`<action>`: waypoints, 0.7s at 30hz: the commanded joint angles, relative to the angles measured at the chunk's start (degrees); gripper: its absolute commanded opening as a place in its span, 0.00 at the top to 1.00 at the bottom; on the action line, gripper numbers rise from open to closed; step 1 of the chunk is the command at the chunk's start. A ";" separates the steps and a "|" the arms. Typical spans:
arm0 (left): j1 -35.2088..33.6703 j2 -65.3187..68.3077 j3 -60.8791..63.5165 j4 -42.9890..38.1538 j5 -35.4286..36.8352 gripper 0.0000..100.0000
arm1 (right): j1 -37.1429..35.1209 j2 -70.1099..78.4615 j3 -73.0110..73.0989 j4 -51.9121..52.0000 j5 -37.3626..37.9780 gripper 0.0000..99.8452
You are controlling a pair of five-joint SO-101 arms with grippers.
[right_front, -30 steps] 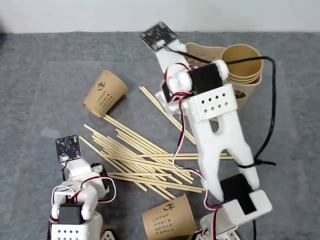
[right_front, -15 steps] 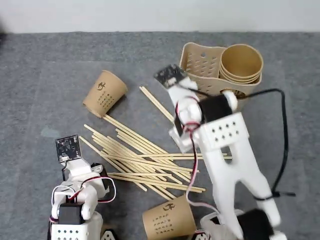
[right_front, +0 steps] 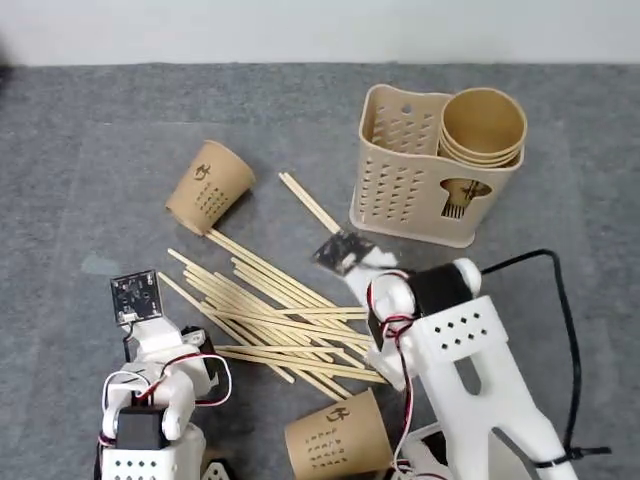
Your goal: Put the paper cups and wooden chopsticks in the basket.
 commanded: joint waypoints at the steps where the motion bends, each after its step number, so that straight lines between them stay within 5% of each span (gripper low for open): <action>1: 0.00 0.09 -0.40 0.26 0.35 0.99 | 0.40 -1.80 0.70 1.98 5.54 0.91; 12: 0.00 0.09 -0.40 0.26 0.35 0.99 | -10.68 -1.80 7.82 1.54 26.37 0.91; 21: 0.00 0.09 -0.40 0.26 0.35 0.99 | -14.90 -1.80 7.82 -2.95 29.54 0.90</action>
